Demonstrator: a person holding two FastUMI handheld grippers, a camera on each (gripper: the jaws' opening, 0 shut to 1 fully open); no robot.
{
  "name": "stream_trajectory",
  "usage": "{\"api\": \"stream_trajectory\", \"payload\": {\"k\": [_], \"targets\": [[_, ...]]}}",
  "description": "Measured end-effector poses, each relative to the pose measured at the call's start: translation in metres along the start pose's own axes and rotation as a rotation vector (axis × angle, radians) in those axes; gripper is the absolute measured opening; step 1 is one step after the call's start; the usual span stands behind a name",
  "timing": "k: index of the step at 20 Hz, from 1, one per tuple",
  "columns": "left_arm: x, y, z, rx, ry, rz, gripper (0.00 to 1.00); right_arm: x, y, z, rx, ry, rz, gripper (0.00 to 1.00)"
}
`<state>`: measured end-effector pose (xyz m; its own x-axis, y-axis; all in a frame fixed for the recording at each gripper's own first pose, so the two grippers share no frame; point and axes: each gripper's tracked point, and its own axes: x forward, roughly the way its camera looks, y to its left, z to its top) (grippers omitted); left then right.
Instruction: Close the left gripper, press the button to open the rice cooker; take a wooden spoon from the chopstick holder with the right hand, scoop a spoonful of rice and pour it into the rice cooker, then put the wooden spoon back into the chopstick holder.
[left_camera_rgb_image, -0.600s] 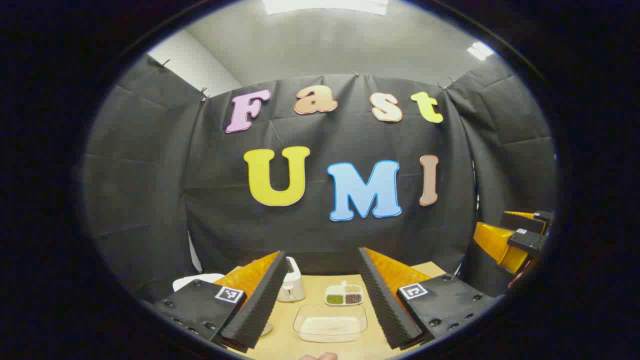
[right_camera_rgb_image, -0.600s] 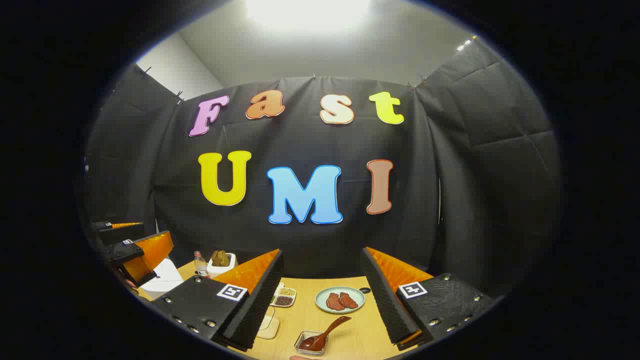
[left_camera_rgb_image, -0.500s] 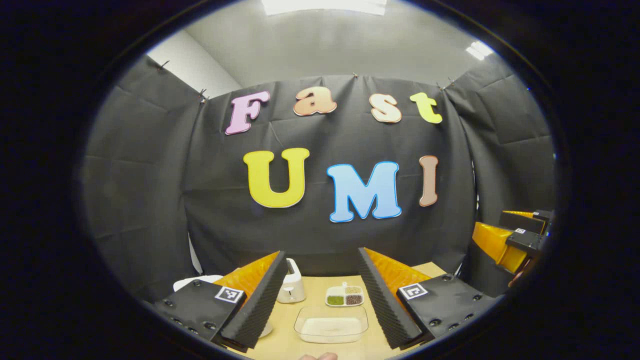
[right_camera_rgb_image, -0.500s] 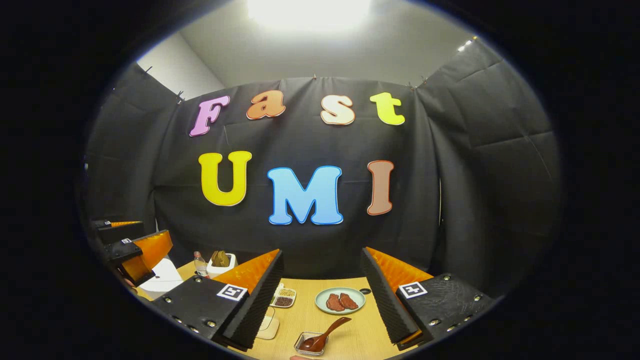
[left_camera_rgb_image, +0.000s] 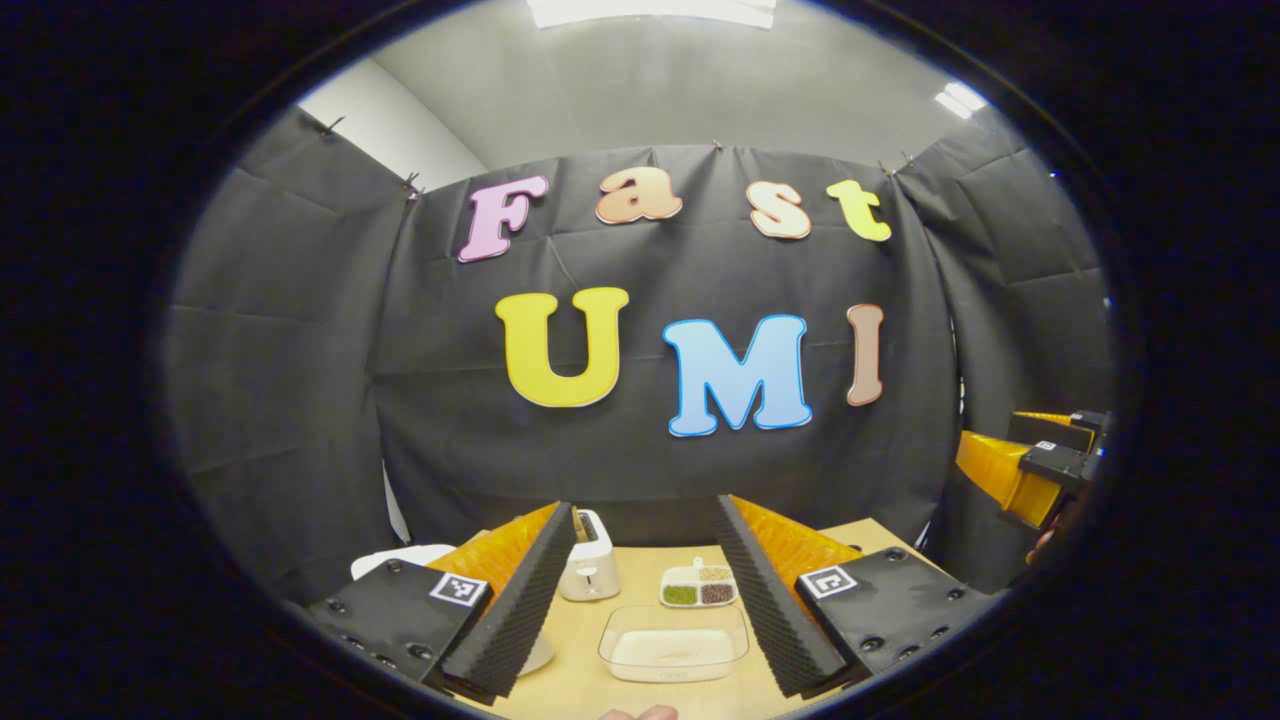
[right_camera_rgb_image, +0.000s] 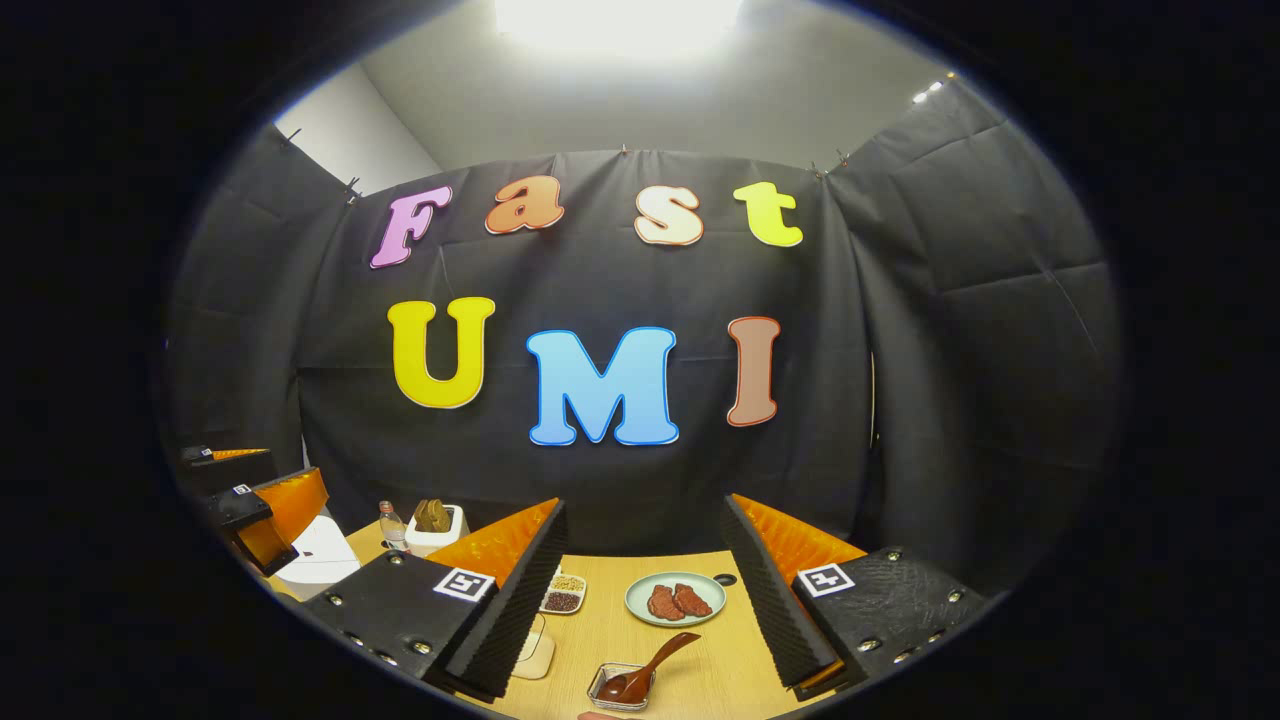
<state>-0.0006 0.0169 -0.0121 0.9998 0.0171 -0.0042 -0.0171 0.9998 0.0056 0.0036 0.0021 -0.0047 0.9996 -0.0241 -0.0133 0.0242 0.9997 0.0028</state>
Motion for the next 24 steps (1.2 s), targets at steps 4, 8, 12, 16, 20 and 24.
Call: {"api": "stream_trajectory", "payload": {"k": [4, 8, 12, 16, 20, 24], "targets": [[0.004, -0.007, 0.002, -0.009, -0.006, -0.018, 0.98, 0.002, 0.007, 0.000, -0.003, -0.008, 0.014, 0.95], [0.013, -0.002, 0.004, -0.006, -0.021, -0.036, 0.98, 0.003, 0.017, -0.001, -0.009, -0.014, 0.051, 0.94], [0.025, 0.029, -0.006, -0.010, -0.005, 0.013, 0.98, 0.008, 0.027, -0.011, 0.006, 0.008, 0.050, 0.95], [0.037, 0.077, -0.033, -0.064, 0.058, 0.078, 0.94, 0.016, 0.035, -0.018, 0.014, 0.017, 0.065, 0.95], [0.044, 0.133, -0.067, -0.103, 0.152, 0.176, 0.52, 0.024, 0.041, -0.018, 0.018, 0.016, 0.081, 0.95], [0.059, 0.182, -0.115, -0.192, 0.280, 0.246, 0.10, 0.031, 0.043, -0.015, 0.011, -0.010, 0.090, 0.95]]}}
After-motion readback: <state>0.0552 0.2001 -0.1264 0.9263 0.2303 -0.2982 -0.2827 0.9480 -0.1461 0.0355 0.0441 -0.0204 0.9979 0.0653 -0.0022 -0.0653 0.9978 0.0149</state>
